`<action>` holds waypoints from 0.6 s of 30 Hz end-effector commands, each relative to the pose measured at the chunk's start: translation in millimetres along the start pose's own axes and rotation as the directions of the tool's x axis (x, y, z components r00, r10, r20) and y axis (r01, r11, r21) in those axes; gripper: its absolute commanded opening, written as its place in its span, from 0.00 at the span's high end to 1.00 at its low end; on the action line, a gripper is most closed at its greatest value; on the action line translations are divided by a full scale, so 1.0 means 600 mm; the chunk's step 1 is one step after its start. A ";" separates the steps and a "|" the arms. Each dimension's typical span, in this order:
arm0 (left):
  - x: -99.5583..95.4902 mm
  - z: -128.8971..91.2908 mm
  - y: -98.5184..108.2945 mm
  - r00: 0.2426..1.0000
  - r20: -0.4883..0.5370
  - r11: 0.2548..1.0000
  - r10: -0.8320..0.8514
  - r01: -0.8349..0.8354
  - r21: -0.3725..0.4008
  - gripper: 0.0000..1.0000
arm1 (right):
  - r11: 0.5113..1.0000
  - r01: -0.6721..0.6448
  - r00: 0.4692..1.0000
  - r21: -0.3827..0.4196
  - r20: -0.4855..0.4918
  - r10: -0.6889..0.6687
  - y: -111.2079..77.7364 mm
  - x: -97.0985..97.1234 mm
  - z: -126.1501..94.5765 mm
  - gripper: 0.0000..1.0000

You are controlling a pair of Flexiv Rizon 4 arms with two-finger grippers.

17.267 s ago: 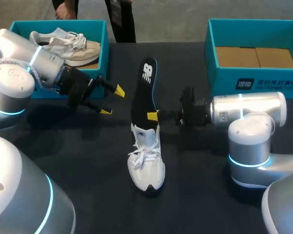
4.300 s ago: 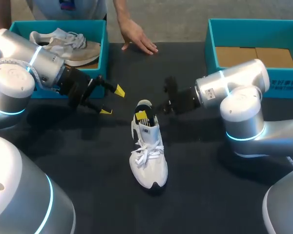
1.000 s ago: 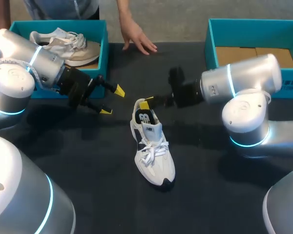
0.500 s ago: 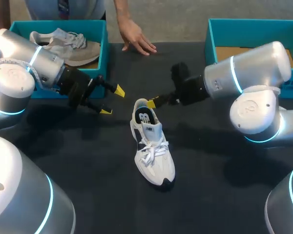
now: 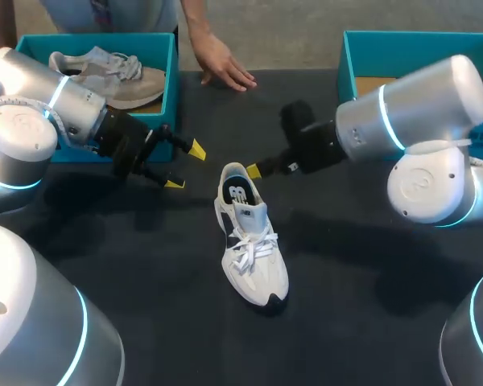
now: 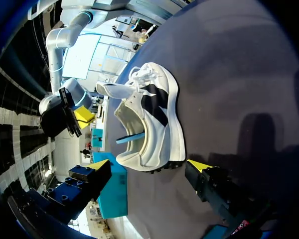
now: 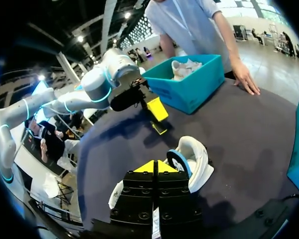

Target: Take the shoe out of the shoebox, open the shoe tongue, remove and reinsert the insole, then place the shoe into the shoebox

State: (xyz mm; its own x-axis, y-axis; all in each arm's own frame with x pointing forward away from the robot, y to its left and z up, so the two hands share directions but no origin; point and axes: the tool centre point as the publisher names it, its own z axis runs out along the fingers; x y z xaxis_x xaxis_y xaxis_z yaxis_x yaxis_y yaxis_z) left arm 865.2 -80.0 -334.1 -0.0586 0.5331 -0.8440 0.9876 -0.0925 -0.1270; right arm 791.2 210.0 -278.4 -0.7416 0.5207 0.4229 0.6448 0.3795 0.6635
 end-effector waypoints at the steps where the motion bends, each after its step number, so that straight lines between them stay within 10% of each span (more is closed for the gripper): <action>1: 0.000 0.001 -0.002 1.000 0.000 1.000 0.002 -0.002 -0.003 0.00 | 0.998 -0.025 0.991 0.060 0.135 0.016 0.004 0.014 0.005 1.00; 18: 0.000 0.001 -0.002 1.000 0.000 1.000 0.002 -0.002 -0.003 0.00 | 0.993 -0.043 0.976 0.110 0.218 0.018 0.008 0.029 0.004 1.00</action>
State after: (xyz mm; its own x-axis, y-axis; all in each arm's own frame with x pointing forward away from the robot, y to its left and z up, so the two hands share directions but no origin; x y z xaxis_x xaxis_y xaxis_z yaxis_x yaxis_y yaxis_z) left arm 865.2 -80.0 -334.1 -0.0586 0.5331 -0.8440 0.9876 -0.0925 -0.1270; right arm 783.7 220.1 -269.7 -0.6914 0.6341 0.3463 0.6906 0.4392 0.5746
